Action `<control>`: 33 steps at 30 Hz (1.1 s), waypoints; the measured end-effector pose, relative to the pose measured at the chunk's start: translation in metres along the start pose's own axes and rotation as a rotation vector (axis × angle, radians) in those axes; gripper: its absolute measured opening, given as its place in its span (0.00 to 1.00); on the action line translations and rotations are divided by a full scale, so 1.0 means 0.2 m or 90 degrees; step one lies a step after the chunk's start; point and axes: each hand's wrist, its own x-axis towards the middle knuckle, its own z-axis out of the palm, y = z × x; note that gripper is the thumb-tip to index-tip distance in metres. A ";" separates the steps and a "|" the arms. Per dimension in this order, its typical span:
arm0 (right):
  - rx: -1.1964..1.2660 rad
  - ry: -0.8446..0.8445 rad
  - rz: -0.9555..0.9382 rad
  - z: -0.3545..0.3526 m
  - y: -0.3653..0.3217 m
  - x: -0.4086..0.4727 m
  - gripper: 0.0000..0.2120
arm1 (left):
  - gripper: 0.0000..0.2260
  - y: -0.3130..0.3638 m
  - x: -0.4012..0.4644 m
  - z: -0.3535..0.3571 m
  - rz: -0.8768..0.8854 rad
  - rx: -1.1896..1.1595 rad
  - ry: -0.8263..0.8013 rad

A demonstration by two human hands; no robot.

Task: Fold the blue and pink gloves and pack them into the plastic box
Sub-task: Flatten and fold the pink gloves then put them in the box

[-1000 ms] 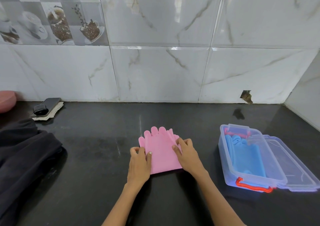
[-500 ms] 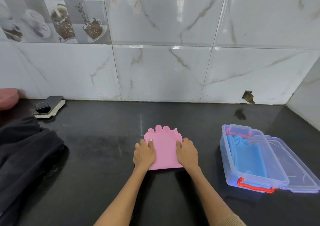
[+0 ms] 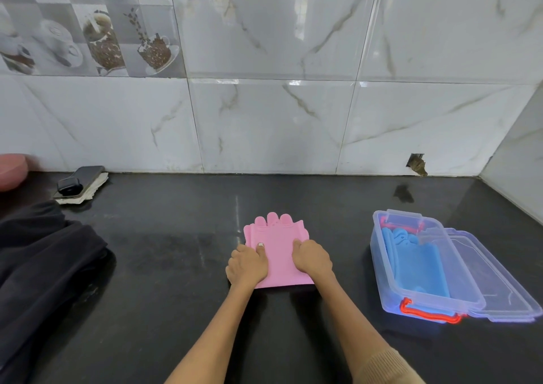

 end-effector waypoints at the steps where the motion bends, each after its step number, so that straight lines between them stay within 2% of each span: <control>1: -0.008 -0.008 -0.024 0.00 0.00 0.00 0.24 | 0.27 0.00 0.01 -0.01 0.003 -0.017 -0.006; 4: 0.067 -0.027 -0.054 -0.01 0.00 0.00 0.24 | 0.26 0.00 0.02 -0.04 0.033 -0.180 -0.039; 7: 0.321 -0.121 -0.039 0.00 -0.02 0.00 0.27 | 0.23 -0.04 0.03 -0.08 0.005 -0.403 -0.083; 12: 0.596 -0.229 -0.003 0.14 -0.07 -0.03 0.24 | 0.19 -0.19 0.05 -0.17 -0.070 -0.508 -0.044; 18: 0.628 -0.242 -0.001 0.16 -0.13 -0.06 0.19 | 0.20 -0.27 0.04 -0.28 -0.150 -0.631 -0.151; 24: 0.641 -0.131 -0.022 -0.12 -0.03 -0.09 0.17 | 0.17 -0.02 -0.01 -0.31 -0.080 -0.664 -0.239; 28: 0.623 -0.002 -0.030 -0.44 0.17 -0.12 0.15 | 0.14 0.31 -0.11 -0.23 0.030 -0.679 -0.332; 33: 0.583 0.173 0.002 -0.80 0.54 -0.18 0.20 | 0.18 0.72 -0.33 -0.05 0.161 -0.645 -0.415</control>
